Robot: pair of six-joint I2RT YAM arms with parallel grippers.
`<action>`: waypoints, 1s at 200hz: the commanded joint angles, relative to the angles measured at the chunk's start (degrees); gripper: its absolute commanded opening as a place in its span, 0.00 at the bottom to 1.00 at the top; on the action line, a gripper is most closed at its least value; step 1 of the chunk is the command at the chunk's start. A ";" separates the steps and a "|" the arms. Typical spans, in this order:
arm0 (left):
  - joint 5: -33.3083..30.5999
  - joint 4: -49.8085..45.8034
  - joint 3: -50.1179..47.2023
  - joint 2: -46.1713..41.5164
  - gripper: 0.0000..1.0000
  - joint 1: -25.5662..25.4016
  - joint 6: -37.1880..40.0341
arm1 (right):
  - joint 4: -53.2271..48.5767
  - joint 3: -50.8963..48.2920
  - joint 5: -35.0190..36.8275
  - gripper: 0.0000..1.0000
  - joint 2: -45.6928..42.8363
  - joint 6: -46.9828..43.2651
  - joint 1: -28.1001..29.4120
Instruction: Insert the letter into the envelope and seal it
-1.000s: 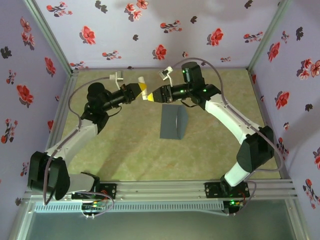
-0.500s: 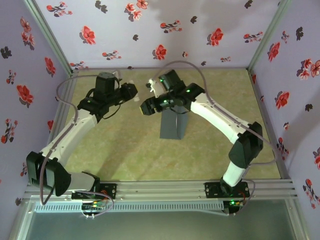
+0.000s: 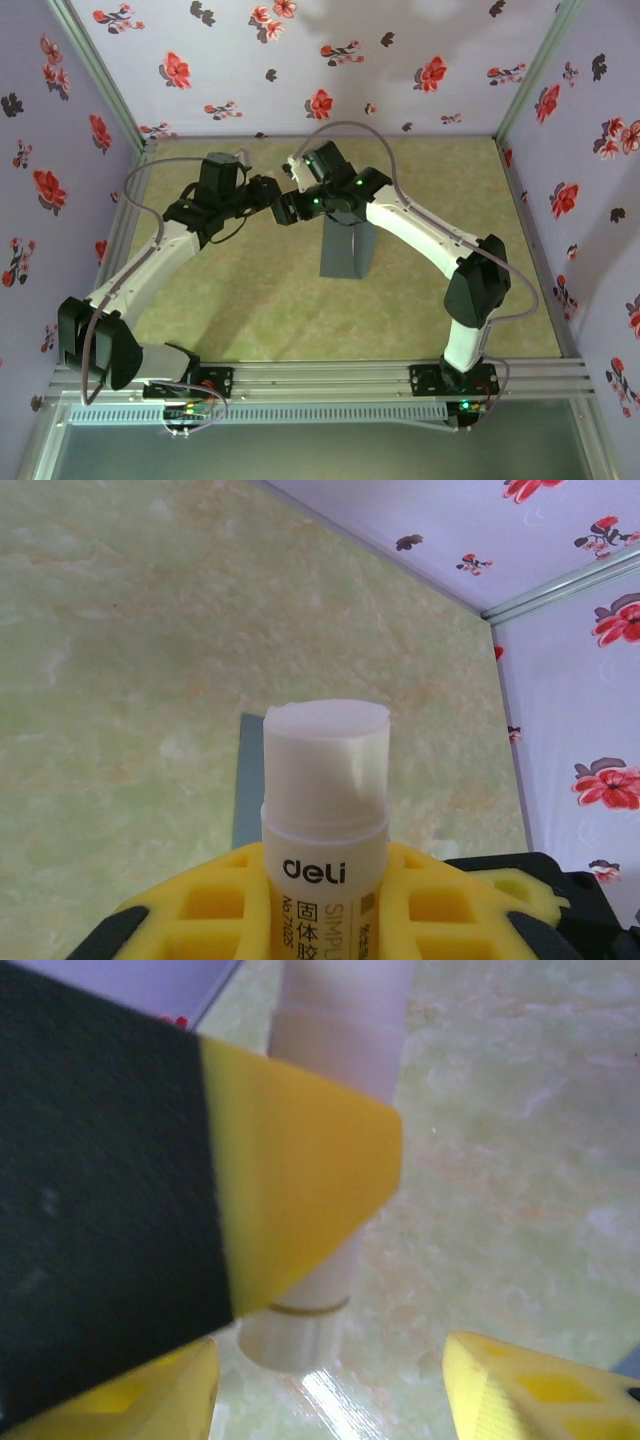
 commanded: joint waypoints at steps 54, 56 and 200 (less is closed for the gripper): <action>4.20 5.61 -1.00 -1.13 0.00 -0.28 -2.47 | 4.63 0.07 -2.30 0.56 1.13 2.35 -0.13; 4.37 5.61 -1.00 -1.13 0.00 -0.30 -2.45 | 4.76 -0.05 -2.34 0.55 1.07 2.39 -0.09; 19.67 5.71 -4.66 -4.39 0.00 -0.32 3.27 | 12.01 -4.87 -6.35 0.21 -5.90 1.48 -2.14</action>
